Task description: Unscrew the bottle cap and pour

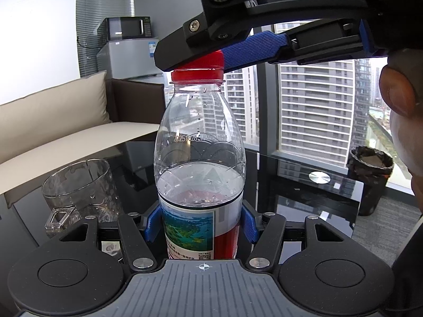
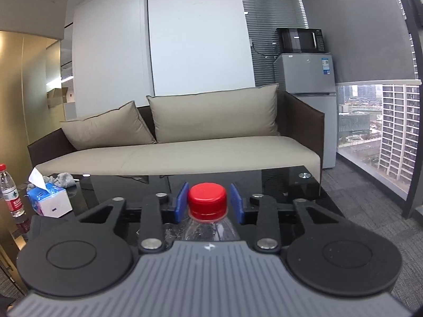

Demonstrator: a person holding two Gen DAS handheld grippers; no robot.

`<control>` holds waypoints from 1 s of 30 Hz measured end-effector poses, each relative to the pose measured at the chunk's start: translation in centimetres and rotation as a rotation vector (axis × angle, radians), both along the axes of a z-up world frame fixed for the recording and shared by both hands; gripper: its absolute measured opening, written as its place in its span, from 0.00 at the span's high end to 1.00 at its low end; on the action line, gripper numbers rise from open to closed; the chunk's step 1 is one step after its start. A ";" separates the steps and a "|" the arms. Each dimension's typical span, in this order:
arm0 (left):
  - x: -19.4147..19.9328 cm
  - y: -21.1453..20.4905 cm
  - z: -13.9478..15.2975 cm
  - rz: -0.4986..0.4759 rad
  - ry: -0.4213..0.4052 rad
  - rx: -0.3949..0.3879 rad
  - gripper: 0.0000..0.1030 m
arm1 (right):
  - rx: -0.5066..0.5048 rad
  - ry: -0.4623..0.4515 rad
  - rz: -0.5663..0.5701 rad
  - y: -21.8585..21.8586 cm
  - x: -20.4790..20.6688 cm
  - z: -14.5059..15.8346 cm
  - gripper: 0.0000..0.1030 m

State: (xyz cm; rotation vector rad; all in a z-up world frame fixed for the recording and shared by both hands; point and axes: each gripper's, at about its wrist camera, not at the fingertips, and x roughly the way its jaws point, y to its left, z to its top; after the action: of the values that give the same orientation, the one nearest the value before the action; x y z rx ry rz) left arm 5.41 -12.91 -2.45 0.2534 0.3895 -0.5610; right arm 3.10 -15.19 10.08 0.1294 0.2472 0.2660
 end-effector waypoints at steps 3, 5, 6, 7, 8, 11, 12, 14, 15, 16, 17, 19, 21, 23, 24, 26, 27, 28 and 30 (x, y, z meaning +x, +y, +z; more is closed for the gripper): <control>-0.1 0.1 0.0 0.000 0.000 0.000 0.46 | -0.025 -0.010 0.018 0.1 -0.1 0.0 0.68; -0.1 0.1 0.0 0.000 0.000 -0.001 0.46 | -0.047 -0.017 0.036 0.1 -0.1 -0.1 0.68; -0.2 0.1 0.0 0.000 0.000 0.000 0.46 | -0.054 -0.019 0.049 0.0 0.0 -0.1 0.69; -0.2 0.2 0.0 0.001 0.000 -0.001 0.46 | -0.059 -0.020 0.063 -0.1 0.0 -0.1 0.69; -0.2 0.2 0.0 0.001 0.000 -0.001 0.46 | -0.065 -0.022 0.080 -0.3 0.1 -0.1 0.69; -0.2 0.3 0.0 0.002 0.004 -0.005 0.46 | -0.085 -0.031 0.138 -1.0 0.5 -0.1 0.69; -0.1 0.3 0.0 0.003 0.005 -0.007 0.46 | -0.090 -0.033 0.157 -1.2 0.7 -0.2 0.69; -0.1 0.3 0.0 0.003 0.006 -0.008 0.45 | -0.108 -0.039 0.193 -1.5 0.9 -0.1 0.69; -0.1 0.3 0.0 0.004 0.007 -0.009 0.45 | -0.118 -0.043 0.212 -1.7 1.0 -0.1 0.69; -0.1 0.3 0.0 0.004 0.008 -0.010 0.45 | -0.120 -0.045 0.223 -1.9 1.1 -0.1 0.69; -0.1 0.3 0.0 0.004 0.007 -0.010 0.45 | -0.119 -0.046 0.231 -2.1 1.2 -0.1 0.69; -0.1 0.2 0.0 0.004 0.005 -0.010 0.46 | -0.093 -0.029 0.220 -2.3 1.4 -0.1 0.68; -0.1 0.1 0.0 0.003 0.005 -0.011 0.46 | -0.062 -0.016 0.184 -2.4 1.4 0.0 0.69; -0.1 0.0 0.0 0.003 0.002 -0.008 0.46 | -0.027 -0.004 0.142 -2.3 1.3 0.1 0.69; -0.1 0.0 0.0 0.003 0.002 -0.007 0.46 | -0.008 0.001 0.126 -2.2 1.3 0.0 0.68; -0.1 0.1 0.1 0.003 0.003 -0.008 0.46 | 0.003 0.006 0.107 -1.8 1.3 0.0 0.68; -0.1 0.1 0.1 0.003 0.004 -0.009 0.46 | 0.006 0.002 0.095 -1.6 1.3 -0.1 0.68; -0.1 0.0 0.1 0.003 0.004 -0.009 0.46 | 0.011 -0.006 0.084 -1.5 1.3 -0.1 0.68; -0.2 0.0 0.1 0.002 0.002 -0.006 0.46 | 0.015 -0.011 0.059 -1.1 1.3 -0.2 0.68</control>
State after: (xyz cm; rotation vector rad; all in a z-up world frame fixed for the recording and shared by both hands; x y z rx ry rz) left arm 5.23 -12.96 -2.35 0.2469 0.3898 -0.5603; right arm 4.36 -16.26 9.89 0.1357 0.2381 0.3268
